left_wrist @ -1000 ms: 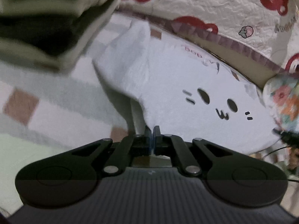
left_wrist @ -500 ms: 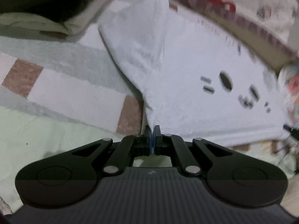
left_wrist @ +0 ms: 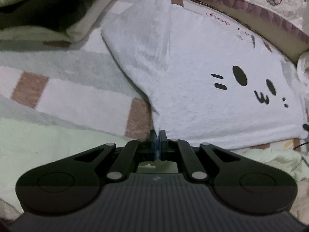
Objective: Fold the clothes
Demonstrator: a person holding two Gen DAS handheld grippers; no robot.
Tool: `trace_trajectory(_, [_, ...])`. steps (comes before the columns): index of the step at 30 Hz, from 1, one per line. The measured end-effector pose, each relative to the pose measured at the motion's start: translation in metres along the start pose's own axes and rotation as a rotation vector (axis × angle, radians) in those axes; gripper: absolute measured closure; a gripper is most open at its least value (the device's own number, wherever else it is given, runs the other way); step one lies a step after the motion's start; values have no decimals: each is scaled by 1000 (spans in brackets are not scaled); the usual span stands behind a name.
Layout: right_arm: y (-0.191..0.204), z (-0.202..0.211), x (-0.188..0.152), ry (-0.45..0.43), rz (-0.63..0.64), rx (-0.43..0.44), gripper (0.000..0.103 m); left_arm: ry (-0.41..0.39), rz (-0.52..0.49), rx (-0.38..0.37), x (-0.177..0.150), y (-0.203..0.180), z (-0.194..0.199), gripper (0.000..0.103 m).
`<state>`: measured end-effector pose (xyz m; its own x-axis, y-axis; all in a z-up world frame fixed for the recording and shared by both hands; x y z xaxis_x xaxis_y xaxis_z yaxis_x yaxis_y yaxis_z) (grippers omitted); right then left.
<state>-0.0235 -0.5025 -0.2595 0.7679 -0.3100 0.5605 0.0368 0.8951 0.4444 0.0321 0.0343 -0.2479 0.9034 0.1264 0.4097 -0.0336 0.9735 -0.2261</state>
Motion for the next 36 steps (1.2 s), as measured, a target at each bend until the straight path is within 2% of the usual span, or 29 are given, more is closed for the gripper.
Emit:
trace_trajectory(1, [1, 2, -1, 0, 15, -13, 101, -16, -17, 31, 0, 2, 4, 101])
trace_trajectory(4, [5, 7, -5, 34, 61, -65, 101, -31, -101, 196, -4, 16, 14, 101])
trace_trajectory(6, [8, 12, -7, 80, 93, -97, 99, -32, -54, 186, -4, 22, 25, 101])
trace_trajectory(7, [10, 16, -9, 110, 121, -124, 93, -46, -54, 176, -1, 19, 34, 101])
trace_trajectory(9, [7, 28, -6, 122, 172, -187, 91, -85, -113, 172, 10, 1, 51, 100])
trace_trajectory(11, [3, 40, -3, 134, 223, -251, 86, -125, -184, 112, 30, -35, 62, 100])
trace_trajectory(12, [-1, 48, 5, 86, 205, -237, 86, -145, -219, 81, 40, -54, 67, 100])
trace_trajectory(15, [-28, 59, 35, -81, 49, -179, 79, -177, -302, -61, 68, -122, 54, 97])
trace_trajectory(18, [-60, 42, 54, -102, -111, -187, 77, -170, -353, -193, 88, -192, 15, 89])
trace_trajectory(19, [-66, 36, 58, -109, -145, -179, 77, -160, -367, -219, 91, -214, 1, 85])
trace_trajectory(22, [-72, 15, 64, -120, -222, -160, 74, -126, -407, -284, 95, -272, -43, 84])
trace_trajectory(23, [-69, 10, 65, -125, -226, -153, 74, -113, -419, -303, 92, -291, -55, 83])
trace_trajectory(25, [-65, 1, 65, -132, -223, -160, 62, -95, -439, -342, 89, -324, -76, 83])
trace_trajectory(31, [-66, -14, 72, -203, -200, -233, 54, -112, -465, -406, 89, -393, -117, 81])
trace_trajectory(33, [-58, -24, 75, -248, -101, -293, 54, -118, -458, -413, 89, -409, -131, 81])
trace_trajectory(34, [-53, -29, 77, -253, -46, -336, 72, -117, -453, -415, 89, -414, -137, 81])
trace_trajectory(35, [-49, -33, 79, -245, -6, -363, 96, -116, -448, -417, 89, -419, -143, 81])
trace_trajectory(36, [-47, -33, 80, -246, 14, -367, 98, -121, -448, -417, 89, -422, -146, 81])
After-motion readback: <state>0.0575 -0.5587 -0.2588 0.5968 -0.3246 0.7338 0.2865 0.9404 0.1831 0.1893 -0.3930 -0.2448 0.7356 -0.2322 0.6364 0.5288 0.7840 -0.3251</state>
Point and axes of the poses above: each gripper's, at about its wrist camera, not at the fingertips, and z roughly against the way its jaws point, y to its left, x to its top, the point moved 9 cm from there along -z, roughly the way its jaws point, and after that the axes turned 4 degrees about z, right-handed, at the moved point
